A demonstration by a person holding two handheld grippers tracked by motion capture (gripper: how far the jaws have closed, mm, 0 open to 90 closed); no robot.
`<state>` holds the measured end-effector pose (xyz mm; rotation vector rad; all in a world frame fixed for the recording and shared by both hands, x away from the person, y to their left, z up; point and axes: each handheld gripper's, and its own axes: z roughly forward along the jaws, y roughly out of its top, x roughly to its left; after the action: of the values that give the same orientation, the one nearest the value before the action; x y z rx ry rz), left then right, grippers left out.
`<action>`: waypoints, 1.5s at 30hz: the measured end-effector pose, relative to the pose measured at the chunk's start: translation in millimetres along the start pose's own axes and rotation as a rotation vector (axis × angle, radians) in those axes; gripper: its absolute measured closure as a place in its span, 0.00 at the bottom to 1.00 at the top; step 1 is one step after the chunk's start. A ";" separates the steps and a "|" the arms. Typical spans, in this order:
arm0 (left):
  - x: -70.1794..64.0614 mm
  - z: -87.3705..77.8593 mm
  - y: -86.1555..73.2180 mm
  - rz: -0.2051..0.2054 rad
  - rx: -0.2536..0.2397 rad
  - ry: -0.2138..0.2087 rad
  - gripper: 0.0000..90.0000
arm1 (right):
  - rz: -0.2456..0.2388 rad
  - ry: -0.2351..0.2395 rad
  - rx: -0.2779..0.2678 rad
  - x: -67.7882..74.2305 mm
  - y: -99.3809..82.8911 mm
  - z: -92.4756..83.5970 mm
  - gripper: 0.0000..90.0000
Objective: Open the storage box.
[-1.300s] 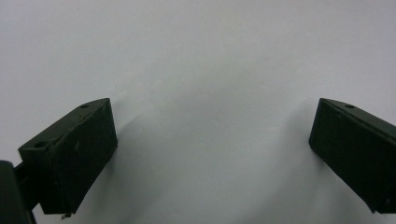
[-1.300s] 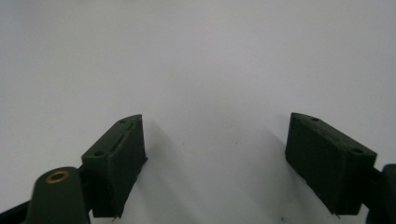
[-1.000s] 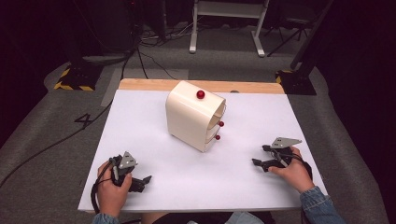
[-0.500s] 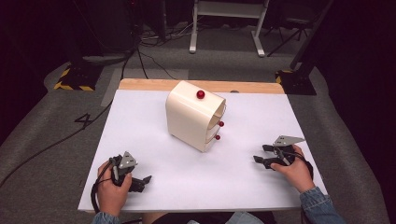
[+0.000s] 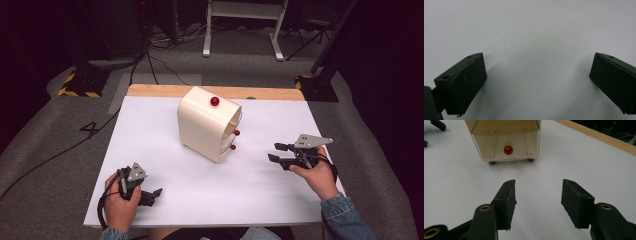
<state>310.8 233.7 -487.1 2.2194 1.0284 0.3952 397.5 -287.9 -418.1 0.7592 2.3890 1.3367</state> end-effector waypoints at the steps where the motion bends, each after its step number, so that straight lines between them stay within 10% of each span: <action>1: 0.1 -0.1 0.0 0.000 0.001 0.000 0.01 | -0.006 0.009 -0.005 1.5 3.7 1.0 0.51; 17: 1.1 0.0 0.7 0.001 0.007 -0.003 0.01 | -0.030 0.108 -0.048 23.4 38.2 37.9 0.50; 45: 2.5 0.0 1.0 -0.003 0.009 -0.016 0.01 | -0.014 0.134 -0.085 30.6 19.2 99.6 0.67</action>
<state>312.9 235.1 -486.5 2.2247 1.0267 0.3713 427.7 -192.8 -453.8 0.6476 2.4151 1.5181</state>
